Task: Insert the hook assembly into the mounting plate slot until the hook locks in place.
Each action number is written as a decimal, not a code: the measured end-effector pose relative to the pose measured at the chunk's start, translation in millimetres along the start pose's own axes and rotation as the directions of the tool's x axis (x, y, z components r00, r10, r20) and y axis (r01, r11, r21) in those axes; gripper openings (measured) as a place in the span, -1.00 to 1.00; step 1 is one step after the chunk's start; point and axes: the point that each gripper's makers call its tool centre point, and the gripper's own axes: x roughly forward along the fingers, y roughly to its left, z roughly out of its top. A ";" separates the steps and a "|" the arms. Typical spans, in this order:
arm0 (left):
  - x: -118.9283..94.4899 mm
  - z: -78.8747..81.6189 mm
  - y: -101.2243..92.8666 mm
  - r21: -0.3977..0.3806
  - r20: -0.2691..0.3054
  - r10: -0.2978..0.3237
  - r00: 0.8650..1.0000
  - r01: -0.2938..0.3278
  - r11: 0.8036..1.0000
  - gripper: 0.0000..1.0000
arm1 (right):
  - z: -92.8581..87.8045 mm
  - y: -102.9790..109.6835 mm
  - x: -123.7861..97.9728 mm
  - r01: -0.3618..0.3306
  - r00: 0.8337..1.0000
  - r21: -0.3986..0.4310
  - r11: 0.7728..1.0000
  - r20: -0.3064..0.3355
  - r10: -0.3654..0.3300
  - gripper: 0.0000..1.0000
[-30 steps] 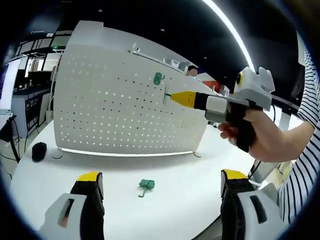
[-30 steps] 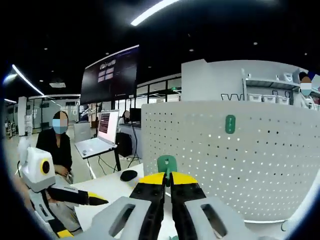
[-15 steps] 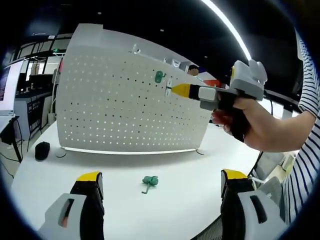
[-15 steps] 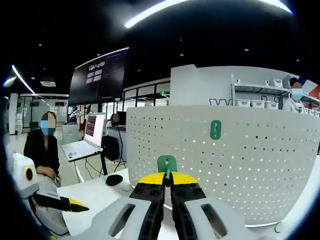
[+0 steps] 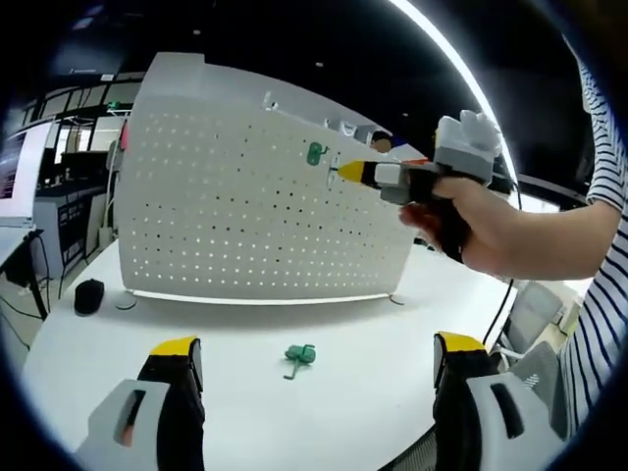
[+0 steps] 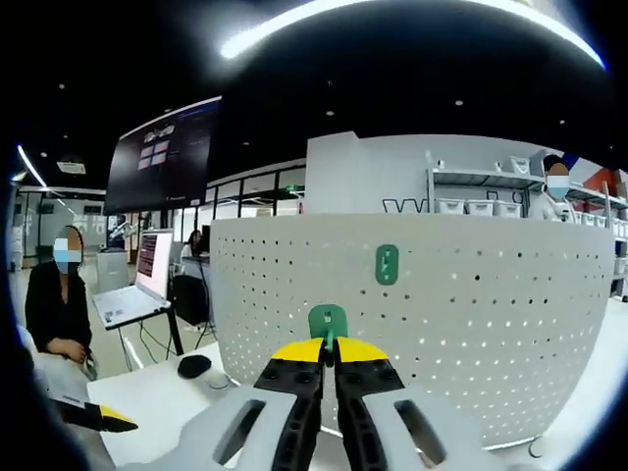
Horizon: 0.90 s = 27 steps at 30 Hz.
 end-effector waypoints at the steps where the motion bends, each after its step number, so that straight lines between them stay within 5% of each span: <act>1: 0.0 0.6 0.3 -0.003 0.004 0.000 1.000 0.000 1.000 1.00 | 0.9 -2.6 1.0 0.009 1.000 0.003 1.000 0.004 -0.009 -0.99; 14: -0.5 2.1 4.6 -0.020 0.015 0.009 1.000 -0.008 1.000 0.94 | 20.7 -61.7 21.9 0.191 0.980 0.071 0.979 0.043 -0.195 -0.99; 27: -0.9 2.8 6.0 -0.030 0.018 0.010 1.000 -0.010 1.000 0.93 | 42.2 -82.3 45.4 0.272 0.957 0.101 0.957 0.072 -0.280 -0.99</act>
